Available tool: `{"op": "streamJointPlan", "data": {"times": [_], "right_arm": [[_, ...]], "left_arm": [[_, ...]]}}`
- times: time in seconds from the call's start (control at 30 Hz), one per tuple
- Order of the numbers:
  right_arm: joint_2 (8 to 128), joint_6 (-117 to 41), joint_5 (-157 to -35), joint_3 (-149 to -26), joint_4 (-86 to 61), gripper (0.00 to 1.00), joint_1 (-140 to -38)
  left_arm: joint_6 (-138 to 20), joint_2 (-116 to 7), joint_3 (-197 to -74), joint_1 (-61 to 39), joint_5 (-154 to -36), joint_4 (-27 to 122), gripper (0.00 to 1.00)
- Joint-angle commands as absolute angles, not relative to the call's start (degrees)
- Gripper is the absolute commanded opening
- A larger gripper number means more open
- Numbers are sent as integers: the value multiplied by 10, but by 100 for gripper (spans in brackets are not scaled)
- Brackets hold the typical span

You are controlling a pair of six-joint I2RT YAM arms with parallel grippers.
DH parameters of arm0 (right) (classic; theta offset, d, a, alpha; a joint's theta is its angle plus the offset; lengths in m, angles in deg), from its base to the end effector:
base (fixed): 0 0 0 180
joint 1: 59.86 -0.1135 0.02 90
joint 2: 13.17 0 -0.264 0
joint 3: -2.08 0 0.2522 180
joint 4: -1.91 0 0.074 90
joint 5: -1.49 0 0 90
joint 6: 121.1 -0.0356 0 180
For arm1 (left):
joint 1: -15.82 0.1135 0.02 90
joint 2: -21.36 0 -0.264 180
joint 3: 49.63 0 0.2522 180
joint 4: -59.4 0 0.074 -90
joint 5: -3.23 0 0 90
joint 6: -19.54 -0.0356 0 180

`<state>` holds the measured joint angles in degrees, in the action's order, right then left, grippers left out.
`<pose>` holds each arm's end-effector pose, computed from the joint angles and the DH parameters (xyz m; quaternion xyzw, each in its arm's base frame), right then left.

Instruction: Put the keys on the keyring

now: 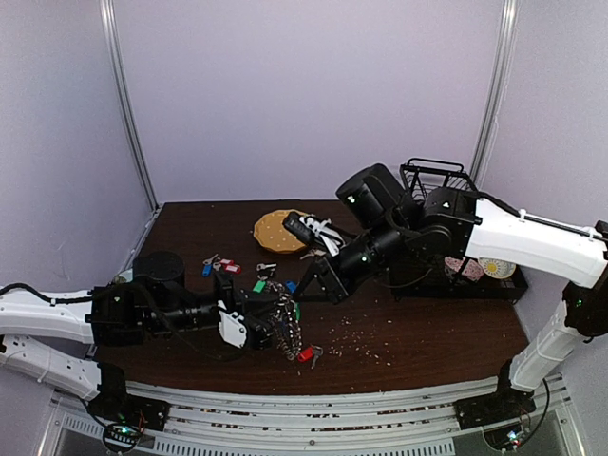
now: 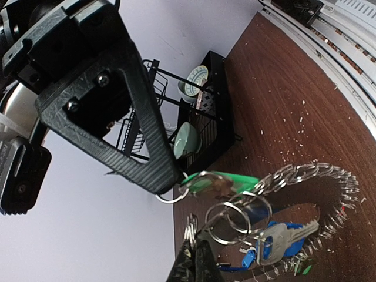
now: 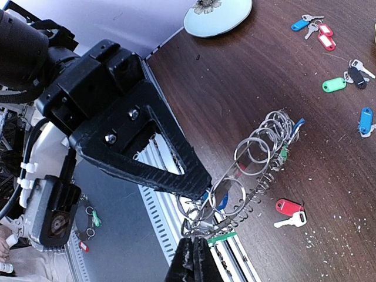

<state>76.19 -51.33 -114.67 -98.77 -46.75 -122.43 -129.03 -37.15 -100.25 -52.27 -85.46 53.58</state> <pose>0.1467 0.3167 0.3637 -0.4089 0.7771 0.4386 0.1910 0.0897 -0.2209 0.2780 0.6996 0.3593 -0.0423 0.6162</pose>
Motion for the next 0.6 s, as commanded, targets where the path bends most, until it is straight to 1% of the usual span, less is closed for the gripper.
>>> {"op": "streamJointPlan", "data": {"times": [0.0,0.47,0.57], "right_arm": [[778,-500,-1133,-1016,-493,0,-1231],[789,-502,-1134,-1027,-483,0,-1234],[789,-498,-1117,-1028,-493,0,-1233]], "left_arm": [[-1288,-364,-1004,-526,-852,599,0],[-1275,-371,-1015,-527,-854,586,0],[-1275,-369,-1015,-529,-854,587,0]]}}
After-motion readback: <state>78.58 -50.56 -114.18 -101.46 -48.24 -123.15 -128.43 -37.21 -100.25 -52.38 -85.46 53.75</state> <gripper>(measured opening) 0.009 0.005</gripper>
